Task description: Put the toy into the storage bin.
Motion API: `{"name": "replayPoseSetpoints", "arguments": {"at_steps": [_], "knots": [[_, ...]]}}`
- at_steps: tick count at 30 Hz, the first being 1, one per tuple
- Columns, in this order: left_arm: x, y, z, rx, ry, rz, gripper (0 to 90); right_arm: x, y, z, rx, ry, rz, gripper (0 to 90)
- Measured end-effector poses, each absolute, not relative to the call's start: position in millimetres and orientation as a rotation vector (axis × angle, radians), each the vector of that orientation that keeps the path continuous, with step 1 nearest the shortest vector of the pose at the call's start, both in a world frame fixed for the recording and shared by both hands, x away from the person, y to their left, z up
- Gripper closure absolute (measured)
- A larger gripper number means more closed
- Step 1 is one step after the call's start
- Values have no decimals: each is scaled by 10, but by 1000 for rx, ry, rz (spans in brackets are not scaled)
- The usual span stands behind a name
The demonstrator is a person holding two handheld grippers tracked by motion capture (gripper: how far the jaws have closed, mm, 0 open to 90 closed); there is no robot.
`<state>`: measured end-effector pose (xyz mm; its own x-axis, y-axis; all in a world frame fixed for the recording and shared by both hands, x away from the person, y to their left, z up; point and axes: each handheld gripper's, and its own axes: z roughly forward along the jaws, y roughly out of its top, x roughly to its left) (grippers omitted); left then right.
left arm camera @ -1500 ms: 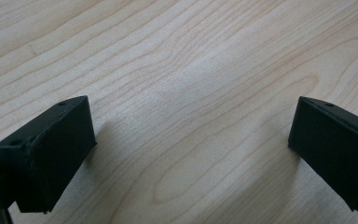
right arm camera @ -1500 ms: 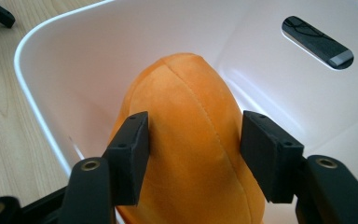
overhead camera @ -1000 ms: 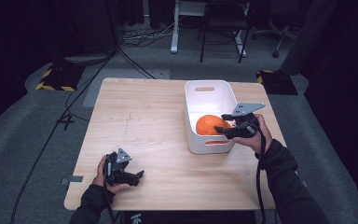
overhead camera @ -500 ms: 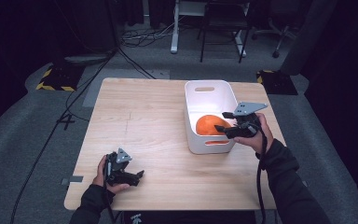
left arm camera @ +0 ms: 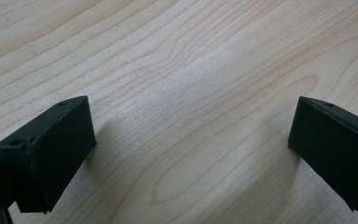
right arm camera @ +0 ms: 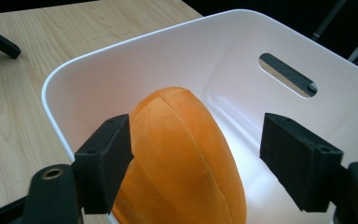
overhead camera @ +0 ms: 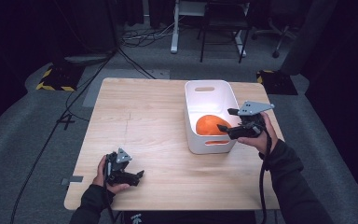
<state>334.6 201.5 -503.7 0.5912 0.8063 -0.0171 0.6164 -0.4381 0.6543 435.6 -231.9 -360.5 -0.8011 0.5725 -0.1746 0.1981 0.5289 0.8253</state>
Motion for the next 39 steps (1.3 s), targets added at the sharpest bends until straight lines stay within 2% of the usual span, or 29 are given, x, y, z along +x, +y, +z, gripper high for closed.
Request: {"name": "replayPoseSetpoints", "arguments": {"at_steps": [7, 39], "knots": [[3346, 2014, -5038, 2199, 1123, 394, 6, 4323, -2360, -3558, 633, 2293, 1183, 224], [3346, 2015, -5036, 2200, 1123, 396, 6, 4127, -2813, -3434, 710, 2171, 1137, 244]]}}
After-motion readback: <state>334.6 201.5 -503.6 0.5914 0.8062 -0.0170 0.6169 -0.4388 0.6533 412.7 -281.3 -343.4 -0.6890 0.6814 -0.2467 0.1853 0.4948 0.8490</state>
